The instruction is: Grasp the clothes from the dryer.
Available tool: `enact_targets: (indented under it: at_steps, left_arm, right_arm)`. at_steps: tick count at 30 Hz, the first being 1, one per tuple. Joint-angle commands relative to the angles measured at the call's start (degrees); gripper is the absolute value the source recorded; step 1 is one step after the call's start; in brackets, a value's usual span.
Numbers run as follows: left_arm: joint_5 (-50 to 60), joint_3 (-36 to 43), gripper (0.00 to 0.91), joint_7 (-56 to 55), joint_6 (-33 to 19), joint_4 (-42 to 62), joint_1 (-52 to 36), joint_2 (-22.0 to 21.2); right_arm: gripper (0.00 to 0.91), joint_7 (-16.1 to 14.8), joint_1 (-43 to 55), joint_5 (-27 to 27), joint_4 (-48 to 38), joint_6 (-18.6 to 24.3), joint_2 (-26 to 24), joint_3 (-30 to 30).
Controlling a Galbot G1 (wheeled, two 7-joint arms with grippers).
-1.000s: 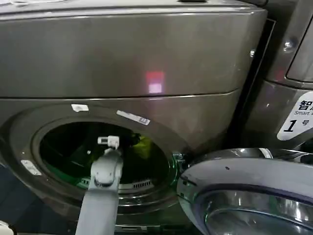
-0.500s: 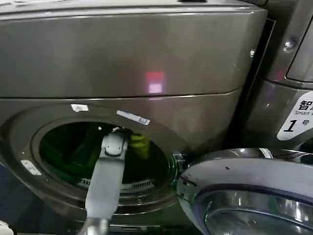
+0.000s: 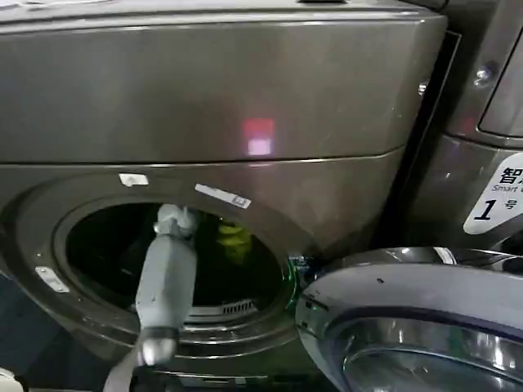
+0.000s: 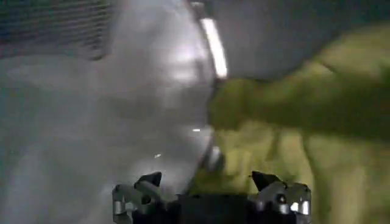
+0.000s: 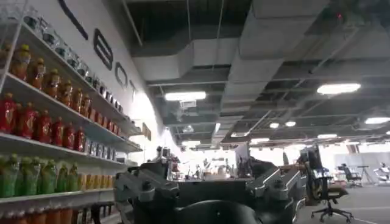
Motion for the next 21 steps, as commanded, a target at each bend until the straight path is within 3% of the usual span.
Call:
enact_targets:
  at_steps: [1, 11, 21]
  left_arm:
    - [-1.68, -0.17, 0.907, 8.71, -3.36, 5.37, -3.60, 0.33]
    - [-4.42, -0.74, 0.907, 8.64, -1.31, 14.66, -4.84, 1.05]
    - [-5.80, -1.16, 0.907, 8.65, -0.49, 16.29, -3.42, 1.80]
  right_arm:
    - [0.907, 0.01, 0.06, -0.21, -0.25, 0.10, -0.11, -0.27]
    - [0.907, -0.11, 0.41, -0.84, -0.43, 0.29, -0.06, -0.99]
    - [0.907, 0.05, 0.43, -0.93, -0.17, 0.25, 0.19, -1.28]
